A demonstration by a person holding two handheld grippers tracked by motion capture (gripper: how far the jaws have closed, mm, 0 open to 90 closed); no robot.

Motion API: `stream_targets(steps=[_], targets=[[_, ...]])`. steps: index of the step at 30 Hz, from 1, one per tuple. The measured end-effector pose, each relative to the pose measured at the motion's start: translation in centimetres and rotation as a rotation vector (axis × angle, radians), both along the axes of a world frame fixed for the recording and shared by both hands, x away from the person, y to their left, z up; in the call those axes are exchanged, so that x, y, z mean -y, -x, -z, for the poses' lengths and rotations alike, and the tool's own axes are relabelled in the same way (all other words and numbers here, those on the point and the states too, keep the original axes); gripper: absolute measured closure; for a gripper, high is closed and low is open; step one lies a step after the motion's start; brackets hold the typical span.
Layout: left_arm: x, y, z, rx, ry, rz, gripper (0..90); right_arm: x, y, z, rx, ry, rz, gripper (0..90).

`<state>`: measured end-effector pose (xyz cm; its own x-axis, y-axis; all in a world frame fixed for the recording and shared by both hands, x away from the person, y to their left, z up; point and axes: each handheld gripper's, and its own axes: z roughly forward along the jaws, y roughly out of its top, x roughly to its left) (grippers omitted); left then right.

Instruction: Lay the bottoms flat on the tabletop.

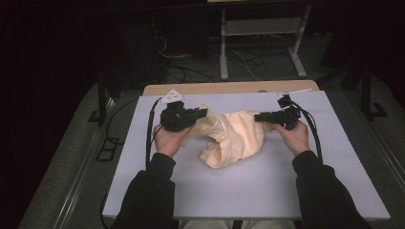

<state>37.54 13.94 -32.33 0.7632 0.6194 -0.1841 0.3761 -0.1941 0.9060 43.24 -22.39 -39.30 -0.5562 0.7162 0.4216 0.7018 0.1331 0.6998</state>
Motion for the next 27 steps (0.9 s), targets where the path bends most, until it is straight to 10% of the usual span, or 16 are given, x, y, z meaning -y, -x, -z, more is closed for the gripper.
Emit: stream_targets(steps=[13, 27], targets=[[5.2, 0.5, 1.0, -0.016, 0.016, 0.114, 83.0, 1.4, 2.2, -2.9, 0.081, -0.077, -0.046, 20.1], [11.4, 2.6, 4.5, -0.066, -0.051, 0.282, 83.0, -0.9, 3.5, -5.5, 0.121, -0.059, -0.123, 15.2]])
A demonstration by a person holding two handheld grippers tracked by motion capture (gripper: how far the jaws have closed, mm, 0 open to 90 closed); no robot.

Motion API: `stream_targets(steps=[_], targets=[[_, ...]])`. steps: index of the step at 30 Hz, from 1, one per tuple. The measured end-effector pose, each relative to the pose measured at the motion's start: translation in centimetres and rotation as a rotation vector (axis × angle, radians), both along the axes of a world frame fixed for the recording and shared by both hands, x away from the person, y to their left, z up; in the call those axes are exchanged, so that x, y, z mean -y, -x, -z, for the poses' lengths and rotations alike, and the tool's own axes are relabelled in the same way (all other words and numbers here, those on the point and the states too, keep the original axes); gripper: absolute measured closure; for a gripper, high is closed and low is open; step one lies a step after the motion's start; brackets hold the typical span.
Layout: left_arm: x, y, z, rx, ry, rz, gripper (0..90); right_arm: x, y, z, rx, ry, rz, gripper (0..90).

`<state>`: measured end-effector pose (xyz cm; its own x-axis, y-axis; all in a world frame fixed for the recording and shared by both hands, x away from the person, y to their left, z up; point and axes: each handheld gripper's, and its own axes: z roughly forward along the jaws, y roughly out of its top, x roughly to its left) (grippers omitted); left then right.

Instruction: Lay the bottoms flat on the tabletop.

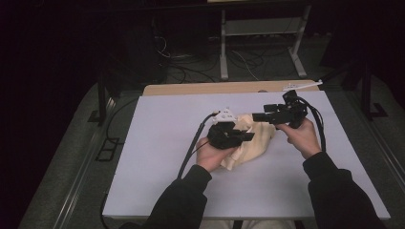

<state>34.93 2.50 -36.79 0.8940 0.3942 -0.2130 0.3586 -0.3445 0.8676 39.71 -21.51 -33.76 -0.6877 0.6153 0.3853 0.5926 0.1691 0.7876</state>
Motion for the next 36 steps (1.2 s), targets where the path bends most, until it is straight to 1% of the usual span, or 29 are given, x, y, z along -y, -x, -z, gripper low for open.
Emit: stream_targets(steps=[1, 2, 3, 4, 5, 6, 7, 8, 9, 10, 12, 16, 18, 20, 22, 23, 24, 25, 26, 27, 28, 29, 32, 33, 36], targets=[[0.0, 0.0, 0.0, 0.000, 0.000, 0.000, 83.0, -0.2, 0.0, 0.0, 0.000, 0.013, -0.003, 15.2], [0.7, 0.3, 0.5, 0.003, -0.015, 0.017, 83.0, -0.5, 0.0, 0.0, -0.004, 0.027, -0.008, 15.2], [0.7, 0.3, 0.5, 0.003, -0.015, 0.017, 83.0, -0.5, 0.0, 0.0, -0.004, 0.027, -0.008, 15.2], [1.1, 0.5, 0.8, 0.004, -0.022, 0.027, 83.0, -1.1, 0.0, 0.0, -0.001, 0.069, -0.022, 15.7], [1.3, 0.6, 0.9, 0.002, -0.027, 0.032, 83.0, -1.1, 0.0, 0.0, -0.001, 0.069, -0.022, 15.7], [1.6, 0.7, 1.2, -0.001, -0.031, 0.036, 83.1, -1.5, 0.0, 0.1, -0.003, 0.081, -0.037, 18.8], [1.7, 0.8, 1.3, -0.004, -0.034, 0.041, 83.1, -1.5, 0.0, 0.1, -0.003, 0.081, -0.037, 18.8], [1.9, 0.9, 1.5, -0.005, -0.038, 0.046, 83.0, -1.7, -0.1, 0.2, -0.009, 0.082, -0.043, 19.6], [2.1, 1.0, 1.7, -0.005, -0.042, 0.050, 83.0, -2.3, -0.2, 0.6, -0.041, 0.101, -0.063, 23.3], [2.2, 1.0, 1.8, -0.006, -0.046, 0.053, 83.0, -2.3, -0.2, 0.6, -0.041, 0.101, -0.063, 23.3], [2.4, 1.2, 2.0, -0.006, -0.051, 0.059, 83.0, -3.0, -0.4, 1.1, -0.067, 0.128, -0.091, 27.5], [2.4, 1.9, 2.7, -0.010, -0.076, 0.082, 83.0, -3.9, -0.6, 2.0, -0.092, 0.147, -0.126, 32.8], [2.3, 2.0, 2.9, -0.010, -0.077, 0.082, 83.0, -4.4, -0.7, 2.4, -0.100, 0.136, -0.148, 34.6], [2.2, 2.1, 3.1, -0.015, -0.073, 0.082, 83.0, -5.1, -0.7, 2.8, -0.109, 0.148, -0.164, 35.8], [2.2, 2.1, 3.2, -0.015, -0.071, 0.083, 83.0, -5.8, -0.8, 3.3, -0.128, 0.168, -0.173, 37.6], [2.1, 2.2, 3.2, -0.018, -0.071, 0.083, 83.0, -5.8, -0.8, 3.3, -0.128, 0.168, -0.173, 37.6], [2.1, 2.3, 3.3, -0.016, -0.074, 0.084, 83.0, -6.4, -0.9, 3.9, -0.159, 0.181, -0.196, 43.7], [2.0, 2.5, 3.3, -0.014, -0.075, 0.084, 83.0, -6.4, -0.9, 3.9, -0.159, 0.181, -0.196, 43.7], [1.9, 2.6, 3.4, -0.014, -0.076, 0.086, 83.0, -6.6, -1.0, 4.1, -0.164, 0.192, -0.203, 47.2], [1.7, 2.8, 3.5, -0.016, -0.075, 0.087, 83.0, -6.7, -1.0, 4.2, -0.154, 0.212, -0.199, 52.8], [1.6, 2.9, 3.6, -0.017, -0.070, 0.085, 83.0, -6.8, -0.9, 4.2, -0.148, 0.220, -0.201, 59.0], [1.4, 2.9, 3.6, -0.019, -0.070, 0.084, 83.1, -6.8, -0.8, 4.3, -0.148, 0.214, -0.209, 65.8], [1.2, 2.9, 3.8, -0.032, -0.056, 0.081, 83.1, -6.8, -0.7, 4.2, -0.147, 0.196, -0.228, 80.7], [1.2, 2.9, 3.8, -0.033, -0.054, 0.080, 83.0, -6.7, -0.6, 4.1, -0.134, 0.195, -0.229, 84.7], [1.3, 2.9, 3.8, -0.029, -0.056, 0.082, 83.0, -6.7, -0.5, 3.9, -0.127, 0.200, -0.222, 85.3]])
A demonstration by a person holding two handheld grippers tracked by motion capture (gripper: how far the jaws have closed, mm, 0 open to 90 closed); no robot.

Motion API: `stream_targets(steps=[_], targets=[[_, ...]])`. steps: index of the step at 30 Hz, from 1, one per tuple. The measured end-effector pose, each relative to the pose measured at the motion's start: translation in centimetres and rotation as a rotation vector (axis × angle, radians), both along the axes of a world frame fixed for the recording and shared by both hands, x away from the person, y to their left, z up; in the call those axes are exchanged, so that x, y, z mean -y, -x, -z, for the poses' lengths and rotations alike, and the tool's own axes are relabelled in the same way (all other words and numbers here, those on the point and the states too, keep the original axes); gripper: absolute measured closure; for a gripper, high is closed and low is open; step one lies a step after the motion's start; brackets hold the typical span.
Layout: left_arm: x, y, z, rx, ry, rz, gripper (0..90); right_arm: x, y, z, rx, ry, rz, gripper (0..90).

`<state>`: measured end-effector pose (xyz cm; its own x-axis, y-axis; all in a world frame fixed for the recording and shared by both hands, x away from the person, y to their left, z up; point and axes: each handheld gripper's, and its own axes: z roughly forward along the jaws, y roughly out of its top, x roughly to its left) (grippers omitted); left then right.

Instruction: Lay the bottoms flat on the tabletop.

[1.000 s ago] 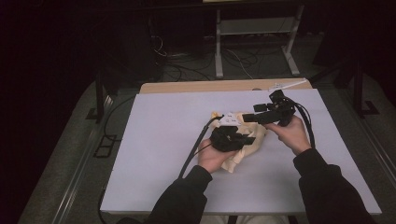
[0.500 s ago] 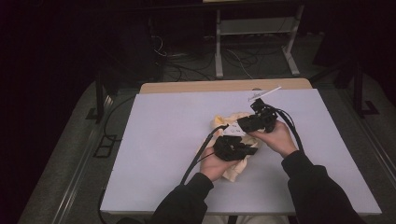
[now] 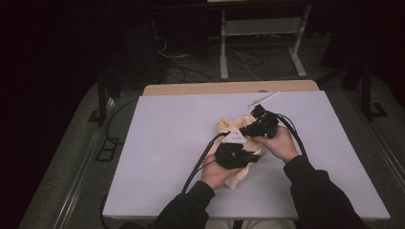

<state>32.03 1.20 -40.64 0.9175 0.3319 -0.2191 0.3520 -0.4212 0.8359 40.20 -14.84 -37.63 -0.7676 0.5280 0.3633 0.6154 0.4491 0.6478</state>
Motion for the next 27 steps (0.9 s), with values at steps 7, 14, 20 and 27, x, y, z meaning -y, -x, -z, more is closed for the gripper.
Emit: stream_targets(steps=[7, 14, 20, 27], targets=[[0.1, -0.1, 0.1, -0.011, 0.009, 0.008, 80.1, 0.5, 0.2, -0.3, 0.016, 0.015, 0.017, 86.4], [-0.9, -0.1, -0.9, 0.012, 0.044, -0.008, 70.4, 3.1, 0.3, -1.2, 0.077, 0.021, 0.109, 86.8], [-2.3, -0.1, -2.0, 0.085, 0.072, -0.087, 64.4, 5.6, 0.3, -1.6, 0.092, -0.002, 0.179, 86.9], [-3.9, -0.9, -2.9, 0.096, 0.089, -0.153, 57.6, 8.0, 0.6, -1.5, 0.108, 0.021, 0.238, 86.9]])
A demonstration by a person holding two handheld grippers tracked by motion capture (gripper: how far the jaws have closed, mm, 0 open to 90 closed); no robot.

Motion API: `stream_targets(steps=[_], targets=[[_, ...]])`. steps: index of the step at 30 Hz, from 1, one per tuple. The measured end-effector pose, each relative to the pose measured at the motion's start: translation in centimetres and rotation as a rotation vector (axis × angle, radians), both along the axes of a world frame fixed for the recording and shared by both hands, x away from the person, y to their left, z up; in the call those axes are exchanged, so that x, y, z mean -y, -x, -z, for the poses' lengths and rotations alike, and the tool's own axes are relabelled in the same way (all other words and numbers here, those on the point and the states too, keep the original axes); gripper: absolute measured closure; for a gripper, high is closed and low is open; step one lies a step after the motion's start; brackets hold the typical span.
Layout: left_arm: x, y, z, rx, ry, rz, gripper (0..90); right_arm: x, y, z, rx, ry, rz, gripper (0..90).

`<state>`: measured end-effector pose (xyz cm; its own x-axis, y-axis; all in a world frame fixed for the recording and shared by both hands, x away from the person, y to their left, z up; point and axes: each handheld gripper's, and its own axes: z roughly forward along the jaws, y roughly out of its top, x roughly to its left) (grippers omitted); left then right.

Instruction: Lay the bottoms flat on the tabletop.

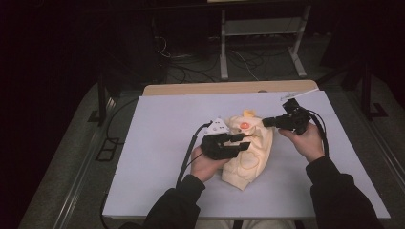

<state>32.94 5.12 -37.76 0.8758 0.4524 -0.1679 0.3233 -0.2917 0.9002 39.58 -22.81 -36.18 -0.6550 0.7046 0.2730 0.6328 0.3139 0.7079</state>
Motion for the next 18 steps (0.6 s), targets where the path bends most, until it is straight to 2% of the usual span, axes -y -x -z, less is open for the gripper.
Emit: stream_targets(steps=[4, 9, 12, 14, 18], targets=[[-0.9, -0.5, -0.2, 0.004, -0.005, -0.050, 53.2, 1.0, 0.3, 0.2, 0.004, 0.004, 0.023, 86.8], [-2.2, -1.4, -0.1, -0.030, 0.006, -0.098, 42.7, 2.5, 0.8, 0.1, 0.012, -0.008, 0.054, 86.9], [-2.8, -1.9, 0.1, -0.068, 0.014, -0.112, 37.6, 3.4, 1.1, -0.1, 0.020, -0.013, 0.074, 86.8], [-3.0, -2.2, 0.2, -0.090, 0.015, -0.115, 36.5, 4.0, 1.3, -0.1, 0.023, -0.018, 0.083, 86.8], [-3.5, -2.8, 0.8, -0.103, -0.006, -0.137, 36.3, 5.0, 1.8, 0.0, 0.020, -0.022, 0.102, 86.8]])
